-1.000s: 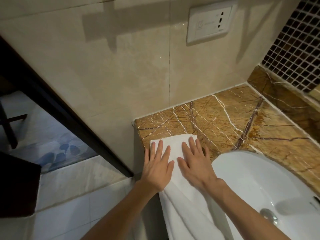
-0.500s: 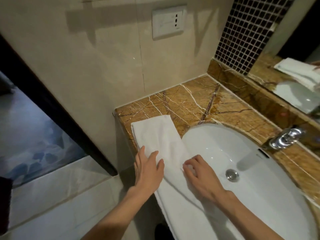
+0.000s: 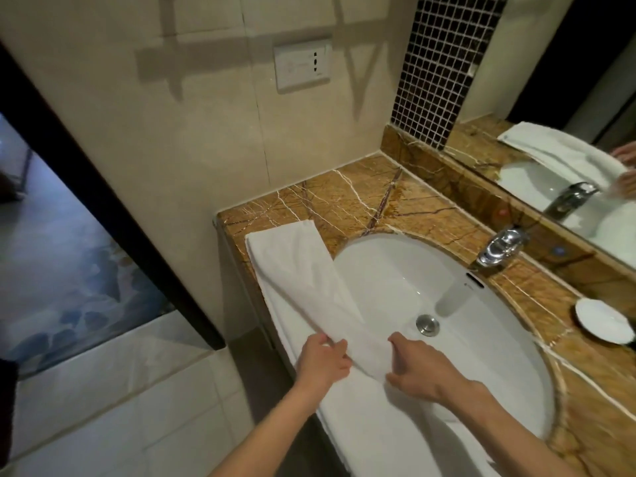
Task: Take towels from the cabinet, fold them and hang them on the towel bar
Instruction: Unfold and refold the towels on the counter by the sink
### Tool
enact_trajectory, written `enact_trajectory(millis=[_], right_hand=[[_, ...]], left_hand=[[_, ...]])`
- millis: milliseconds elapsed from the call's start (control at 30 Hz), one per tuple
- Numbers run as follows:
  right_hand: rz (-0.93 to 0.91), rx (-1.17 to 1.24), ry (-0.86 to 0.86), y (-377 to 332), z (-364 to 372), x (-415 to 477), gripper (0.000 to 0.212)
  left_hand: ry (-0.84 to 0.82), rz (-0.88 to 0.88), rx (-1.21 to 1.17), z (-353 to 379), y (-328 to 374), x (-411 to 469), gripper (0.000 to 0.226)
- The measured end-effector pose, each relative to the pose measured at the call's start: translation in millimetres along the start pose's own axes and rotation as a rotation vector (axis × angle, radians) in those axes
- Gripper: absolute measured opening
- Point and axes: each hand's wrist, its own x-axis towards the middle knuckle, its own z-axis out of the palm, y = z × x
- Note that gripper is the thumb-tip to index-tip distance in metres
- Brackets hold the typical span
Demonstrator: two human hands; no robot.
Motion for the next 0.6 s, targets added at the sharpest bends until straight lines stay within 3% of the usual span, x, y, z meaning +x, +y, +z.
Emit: enact_trajectory(millis=[233,367,500,600], right_hand=[[-0.241,-0.06,0.164,-11.7,-2.4,-20.1,0.022],[-0.272,0.026,0.185,-17.4,-8.3,-26.5,0.018],[-0.223,0.227,0.134,-16.9,-11.0,-21.7,0.034],[-0.224,0.423,0.099,-15.2,-10.7,-21.0,0.032]], left_hand=[[-0.113,-0.108,-0.217,24.4,-19.2,-25.1,0.04],[-0.188,-0.108,-0.382,26.8,-26.5,-39.9,0.045],[-0.236,-0.087,-0.378,26.2,-27.8,-48.7,0.039],[-0.241,-0.061,-0.435,30.0,-25.1,-54.7,0.035]])
